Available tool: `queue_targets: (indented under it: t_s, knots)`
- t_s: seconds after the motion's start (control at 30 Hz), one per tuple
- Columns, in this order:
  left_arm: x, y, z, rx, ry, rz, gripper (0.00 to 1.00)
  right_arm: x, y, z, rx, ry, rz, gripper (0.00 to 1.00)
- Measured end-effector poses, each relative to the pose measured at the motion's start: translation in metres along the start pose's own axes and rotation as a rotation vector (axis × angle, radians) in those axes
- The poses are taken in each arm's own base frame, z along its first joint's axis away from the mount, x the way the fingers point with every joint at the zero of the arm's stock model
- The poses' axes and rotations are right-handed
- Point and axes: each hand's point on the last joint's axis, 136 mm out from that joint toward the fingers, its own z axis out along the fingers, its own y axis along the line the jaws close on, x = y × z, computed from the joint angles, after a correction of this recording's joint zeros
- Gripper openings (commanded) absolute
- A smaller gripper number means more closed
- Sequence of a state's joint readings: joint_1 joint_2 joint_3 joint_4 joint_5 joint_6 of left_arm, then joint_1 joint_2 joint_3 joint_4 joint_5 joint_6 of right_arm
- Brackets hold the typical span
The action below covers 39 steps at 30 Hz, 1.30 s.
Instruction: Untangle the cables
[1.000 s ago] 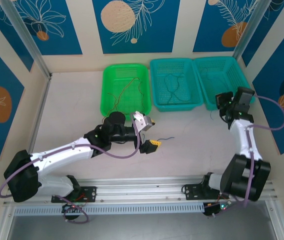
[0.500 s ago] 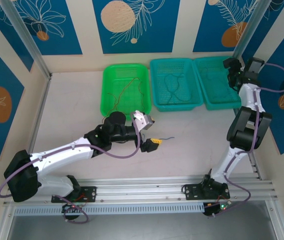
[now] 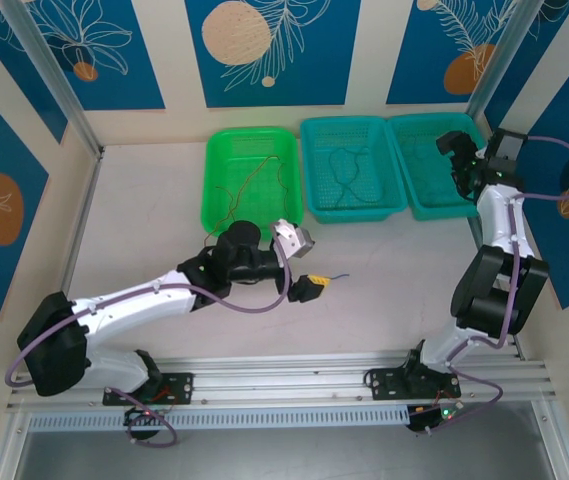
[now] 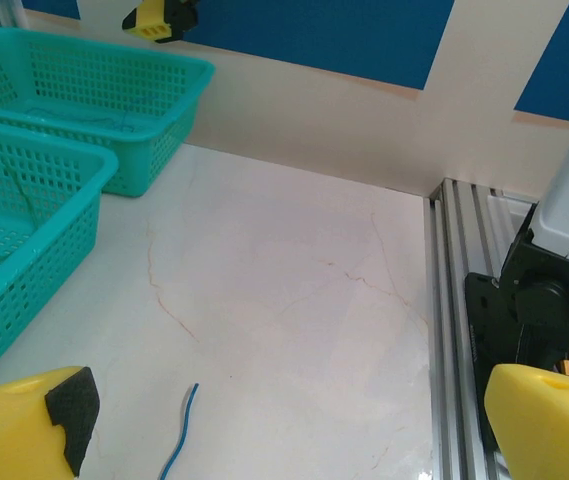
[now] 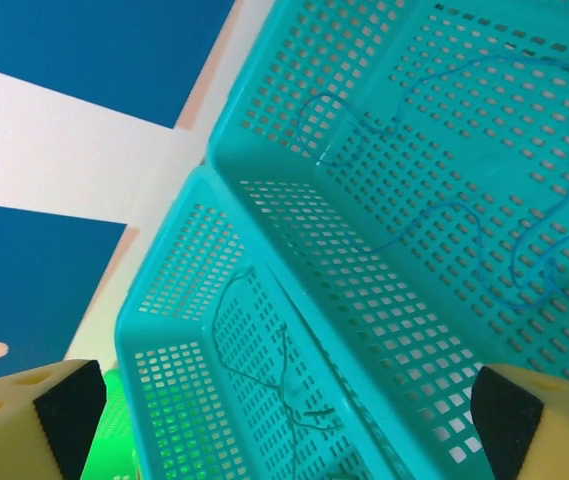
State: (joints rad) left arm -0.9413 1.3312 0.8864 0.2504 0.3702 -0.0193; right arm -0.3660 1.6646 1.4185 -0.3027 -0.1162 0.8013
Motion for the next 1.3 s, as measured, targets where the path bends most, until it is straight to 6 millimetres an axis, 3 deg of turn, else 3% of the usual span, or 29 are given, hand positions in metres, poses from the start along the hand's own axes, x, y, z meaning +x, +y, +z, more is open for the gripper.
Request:
queue_targets:
  t_s: [0.13, 0.27, 0.37, 0.53, 0.6, 0.7, 0.83, 0.93, 1.07, 1.3]
  knots:
    - [-0.003, -0.002, 0.0, 0.004, -0.008, 0.005, 0.98, 0.02, -0.01, 0.009, 0.041, 0.055, -0.023, 0.94]
    - [-0.003, 0.005, -0.002, -0.045, 0.0, 0.019, 0.98, 0.075, 0.003, 0.005, 0.032, 0.141, -0.104, 0.94]
    - [-0.002, 0.016, -0.01, -0.122, 0.016, 0.047, 0.98, 0.124, 0.019, -0.021, 0.006, 0.186, -0.199, 0.95]
    - [-0.002, 0.032, -0.034, -0.27, 0.032, 0.108, 0.99, 0.186, 0.053, -0.078, -0.067, 0.204, -0.349, 0.92]
    - [0.003, 0.037, -0.043, -0.312, 0.046, 0.131, 0.99, 0.214, 0.057, -0.095, -0.081, 0.238, -0.387, 0.9]
    - [0.012, 0.041, -0.053, -0.356, 0.083, 0.159, 1.0, 0.268, 0.043, -0.11, -0.045, 0.354, -0.427, 0.9]
    - [0.025, 0.041, -0.064, -0.372, 0.132, 0.191, 1.0, 0.345, -0.001, -0.124, 0.092, 0.562, -0.463, 0.89]
    - [0.034, 0.034, -0.071, -0.347, 0.161, 0.221, 1.0, 0.385, -0.025, -0.132, 0.194, 0.668, -0.464, 0.9]
    - [0.046, 0.019, -0.079, -0.272, 0.189, 0.275, 1.0, 0.414, -0.042, -0.128, 0.31, 0.726, -0.401, 0.91]
    - [0.074, -0.003, -0.092, -0.148, 0.298, 0.355, 1.0, 0.434, -0.074, -0.101, 0.522, 0.732, -0.294, 0.87]
